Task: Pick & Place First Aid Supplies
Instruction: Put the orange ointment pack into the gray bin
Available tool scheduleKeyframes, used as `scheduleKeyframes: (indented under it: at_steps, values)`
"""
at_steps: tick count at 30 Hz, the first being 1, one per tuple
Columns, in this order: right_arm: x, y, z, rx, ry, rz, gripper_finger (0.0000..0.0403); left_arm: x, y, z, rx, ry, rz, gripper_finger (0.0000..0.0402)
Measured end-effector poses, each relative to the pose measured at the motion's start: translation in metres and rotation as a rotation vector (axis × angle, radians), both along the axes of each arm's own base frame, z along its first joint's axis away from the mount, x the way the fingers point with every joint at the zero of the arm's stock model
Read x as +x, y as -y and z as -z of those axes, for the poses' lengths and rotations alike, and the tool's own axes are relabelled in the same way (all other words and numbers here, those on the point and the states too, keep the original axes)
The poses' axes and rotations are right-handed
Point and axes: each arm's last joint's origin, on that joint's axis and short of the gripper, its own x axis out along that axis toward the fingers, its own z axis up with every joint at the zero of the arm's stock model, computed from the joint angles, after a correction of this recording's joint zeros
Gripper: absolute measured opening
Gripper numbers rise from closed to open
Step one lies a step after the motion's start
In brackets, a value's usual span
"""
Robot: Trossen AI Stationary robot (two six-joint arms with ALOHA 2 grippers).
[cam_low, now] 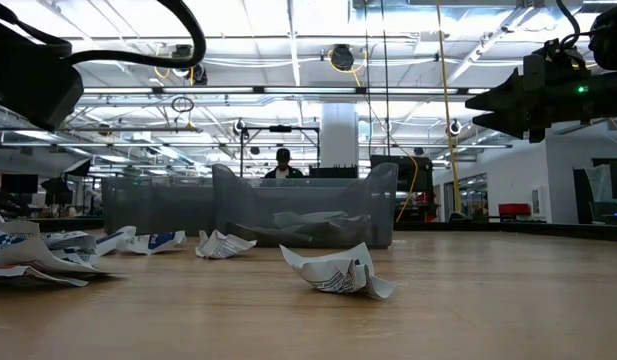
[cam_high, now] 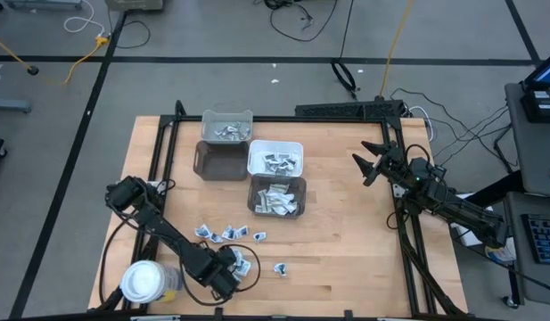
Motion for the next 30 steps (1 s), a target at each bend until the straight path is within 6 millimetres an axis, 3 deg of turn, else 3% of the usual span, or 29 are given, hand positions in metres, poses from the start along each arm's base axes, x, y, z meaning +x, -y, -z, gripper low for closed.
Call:
scheduleKeyframes:
  at_steps: [3,8,20,25,30]
  values:
    - [0.0,0.0,0.0,0.0,0.0,0.0,0.0297,0.0,0.0,0.0,0.002,-0.002,-0.001,0.0007]
    - [0.0,0.0,0.0,0.0,0.0,0.001,0.0297,-0.002,-0.004,-0.007,-0.024,-0.012,0.044,0.0003]
    - [0.0,0.0,0.0,0.0,0.0,0.0,0.0297,-0.013,-0.042,-0.089,-0.127,0.151,0.161,0.0002]
    - [0.0,0.0,0.0,0.0,0.0,0.0,0.0297,-0.026,-0.065,-0.114,-0.116,0.155,0.201,0.0001]
    - [0.0,0.0,0.0,0.0,0.0,0.0,0.0297,-0.032,-0.092,-0.126,-0.093,0.12,0.208,0.0001]
